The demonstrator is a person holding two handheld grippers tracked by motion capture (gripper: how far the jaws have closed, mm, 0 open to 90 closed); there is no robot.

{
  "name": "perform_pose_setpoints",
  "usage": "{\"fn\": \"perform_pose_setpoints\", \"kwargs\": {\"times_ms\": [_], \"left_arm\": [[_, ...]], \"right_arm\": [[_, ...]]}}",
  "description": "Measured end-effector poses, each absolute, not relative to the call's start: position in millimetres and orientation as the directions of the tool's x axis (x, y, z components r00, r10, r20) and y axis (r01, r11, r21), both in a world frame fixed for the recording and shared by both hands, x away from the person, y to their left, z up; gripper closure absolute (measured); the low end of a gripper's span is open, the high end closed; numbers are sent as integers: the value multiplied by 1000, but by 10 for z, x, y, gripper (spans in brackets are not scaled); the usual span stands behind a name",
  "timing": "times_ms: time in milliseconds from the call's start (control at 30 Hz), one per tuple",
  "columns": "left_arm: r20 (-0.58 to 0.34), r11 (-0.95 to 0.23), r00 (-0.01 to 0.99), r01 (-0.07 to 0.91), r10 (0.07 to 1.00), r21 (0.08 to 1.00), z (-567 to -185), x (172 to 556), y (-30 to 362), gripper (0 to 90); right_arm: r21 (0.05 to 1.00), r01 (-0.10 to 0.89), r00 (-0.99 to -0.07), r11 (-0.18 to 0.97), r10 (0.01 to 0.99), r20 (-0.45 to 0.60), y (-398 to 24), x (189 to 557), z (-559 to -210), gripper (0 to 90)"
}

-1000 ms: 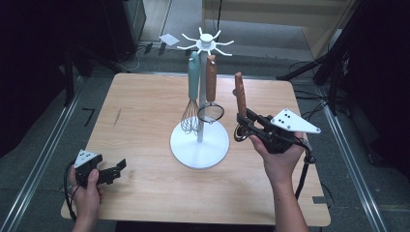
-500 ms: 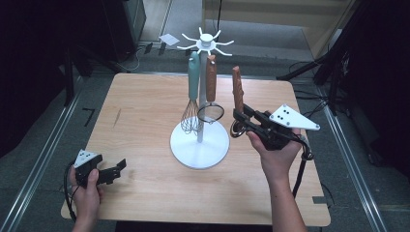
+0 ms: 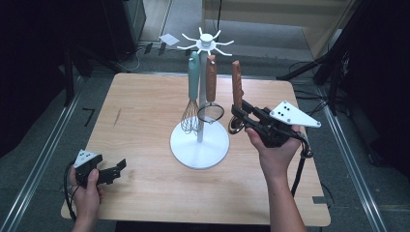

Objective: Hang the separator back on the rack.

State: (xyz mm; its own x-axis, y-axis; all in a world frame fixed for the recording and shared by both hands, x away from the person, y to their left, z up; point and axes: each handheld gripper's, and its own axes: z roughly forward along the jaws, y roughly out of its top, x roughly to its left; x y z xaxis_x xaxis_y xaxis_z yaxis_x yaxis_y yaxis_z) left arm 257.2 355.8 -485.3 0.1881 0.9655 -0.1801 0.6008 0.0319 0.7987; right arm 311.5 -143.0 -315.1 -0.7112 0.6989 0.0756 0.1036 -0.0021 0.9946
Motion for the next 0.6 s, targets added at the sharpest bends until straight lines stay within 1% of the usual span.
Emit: {"fn": "perform_pose_setpoints", "kwargs": {"times_ms": [600], "left_arm": [[-181,32,188,602,965,798,-4853,2573,3559,21]], "right_arm": [[997,71,-718,-28,692,71,-1388,3109,-3007,712]]}}
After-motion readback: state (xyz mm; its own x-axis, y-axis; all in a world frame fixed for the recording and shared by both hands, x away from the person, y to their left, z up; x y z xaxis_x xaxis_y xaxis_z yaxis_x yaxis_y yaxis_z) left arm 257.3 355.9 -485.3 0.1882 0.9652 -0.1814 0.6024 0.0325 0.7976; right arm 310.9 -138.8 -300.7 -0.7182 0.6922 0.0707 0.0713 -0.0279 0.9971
